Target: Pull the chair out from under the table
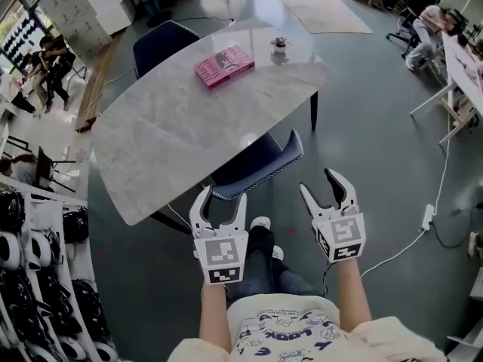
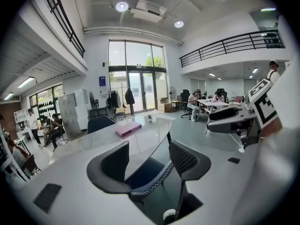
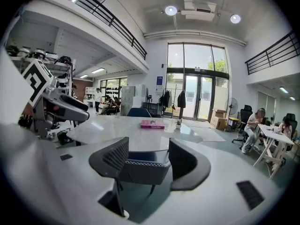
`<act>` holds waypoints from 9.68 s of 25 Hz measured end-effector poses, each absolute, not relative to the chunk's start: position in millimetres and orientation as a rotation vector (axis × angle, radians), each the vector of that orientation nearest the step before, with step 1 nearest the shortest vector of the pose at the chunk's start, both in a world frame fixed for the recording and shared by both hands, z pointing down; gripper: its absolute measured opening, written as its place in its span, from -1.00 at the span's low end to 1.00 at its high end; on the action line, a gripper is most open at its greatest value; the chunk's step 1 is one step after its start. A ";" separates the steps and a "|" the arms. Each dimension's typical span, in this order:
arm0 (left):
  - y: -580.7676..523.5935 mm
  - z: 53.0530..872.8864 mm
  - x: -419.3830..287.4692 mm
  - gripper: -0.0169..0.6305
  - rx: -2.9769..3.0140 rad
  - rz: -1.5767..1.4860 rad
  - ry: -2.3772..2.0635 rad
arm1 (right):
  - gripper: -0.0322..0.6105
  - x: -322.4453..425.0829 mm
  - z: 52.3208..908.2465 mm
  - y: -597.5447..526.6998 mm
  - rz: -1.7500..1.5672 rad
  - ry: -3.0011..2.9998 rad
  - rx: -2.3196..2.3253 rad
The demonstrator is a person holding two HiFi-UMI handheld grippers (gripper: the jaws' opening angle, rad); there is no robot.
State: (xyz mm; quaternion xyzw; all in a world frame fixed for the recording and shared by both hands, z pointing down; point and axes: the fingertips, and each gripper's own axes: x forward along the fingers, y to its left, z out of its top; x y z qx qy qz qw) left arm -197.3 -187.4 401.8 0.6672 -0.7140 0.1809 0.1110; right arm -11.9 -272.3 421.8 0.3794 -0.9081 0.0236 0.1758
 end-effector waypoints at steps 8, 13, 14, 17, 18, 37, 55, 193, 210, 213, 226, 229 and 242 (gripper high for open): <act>-213.4 435.0 -185.8 -0.07 2.004 0.601 -1.949 | -0.04 -25.7 448.0 -289.9 0.066 -2.541 0.981; -233.9 457.1 -183.8 -0.06 2.027 0.654 -1.853 | -0.04 -37.5 470.0 -306.0 0.069 -2.497 0.930; -238.4 461.7 -183.6 -0.06 2.032 0.665 -1.837 | -0.04 -40.1 473.8 -309.4 0.075 -2.496 0.921; -249.5 473.0 -181.2 -0.05 2.054 0.686 -1.788 | -0.04 -44.7 488.0 -315.4 0.079 -2.470 0.890; -252.1 476.8 -179.9 -0.05 2.059 0.694 -1.768 | -0.04 -45.2 492.8 -316.4 0.076 -2.455 0.878; -273.9 570.0 -155.7 -0.01 2.085 1.020 -1.385 | 0.02 -54.9 563.7 -344.2 -0.062 -2.266 0.672; -282.5 616.3 -148.7 -0.19 2.087 1.132 -1.157 | 0.07 -90.8 594.1 -348.7 -0.356 -2.168 0.243; 93.1 635.7 193.7 -0.62 1.853 1.344 -1.142 | -0.66 232.7 634.1 44.9 -0.693 -1.876 -0.573; 139.1 637.6 251.0 -0.60 1.815 1.334 -1.165 | -0.66 290.4 636.5 90.7 -0.701 -1.868 -0.619; 146.3 637.1 259.7 -0.61 1.814 1.333 -1.166 | -0.66 299.2 636.4 97.9 -0.704 -1.865 -0.620; 154.9 637.0 278.8 -0.57 1.797 1.320 -1.222 | -0.62 318.1 637.1 105.4 -0.696 -1.882 -0.590; 155.2 635.1 274.6 -0.51 1.786 1.277 -1.263 | -0.57 315.4 635.1 105.7 -0.664 -1.907 -0.570; 154.0 569.7 241.6 -0.20 1.742 0.603 -1.571 | -0.30 306.4 587.8 112.0 -0.226 -2.183 -0.524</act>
